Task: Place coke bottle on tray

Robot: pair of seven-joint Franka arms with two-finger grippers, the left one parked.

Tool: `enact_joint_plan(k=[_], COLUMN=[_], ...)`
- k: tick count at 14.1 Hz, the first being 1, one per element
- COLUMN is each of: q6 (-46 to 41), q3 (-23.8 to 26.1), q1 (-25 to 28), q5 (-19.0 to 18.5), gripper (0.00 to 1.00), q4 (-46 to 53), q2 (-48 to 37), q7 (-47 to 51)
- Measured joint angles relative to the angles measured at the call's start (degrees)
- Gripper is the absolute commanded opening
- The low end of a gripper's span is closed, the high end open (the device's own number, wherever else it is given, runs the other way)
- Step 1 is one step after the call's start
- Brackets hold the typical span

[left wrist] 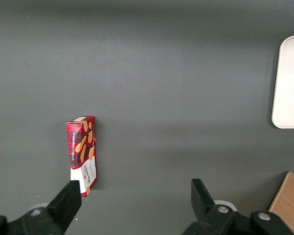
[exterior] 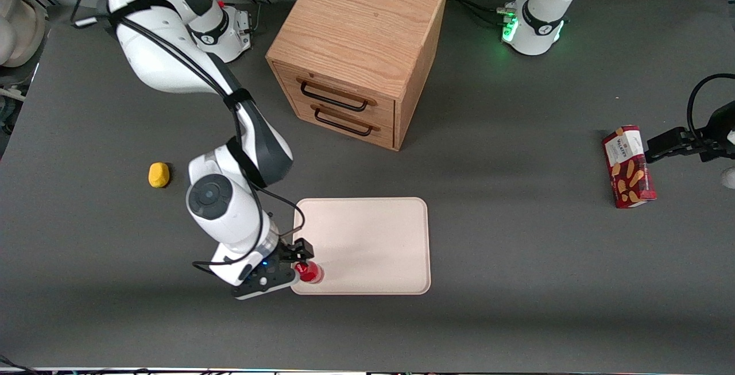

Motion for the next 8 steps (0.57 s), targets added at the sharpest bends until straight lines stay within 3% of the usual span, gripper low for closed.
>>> enact_joint_plan(k=[4,8], q6=[-3.94,-16.79], q3=[-5.27,-12.86], q1=[-3.12,-3.81], q5=[11.80,13.99], gripper=[1.00,1.00], q4=[-16.61,-31.74], q2=[-17.23,-37.10], q7=[0.05,0.00])
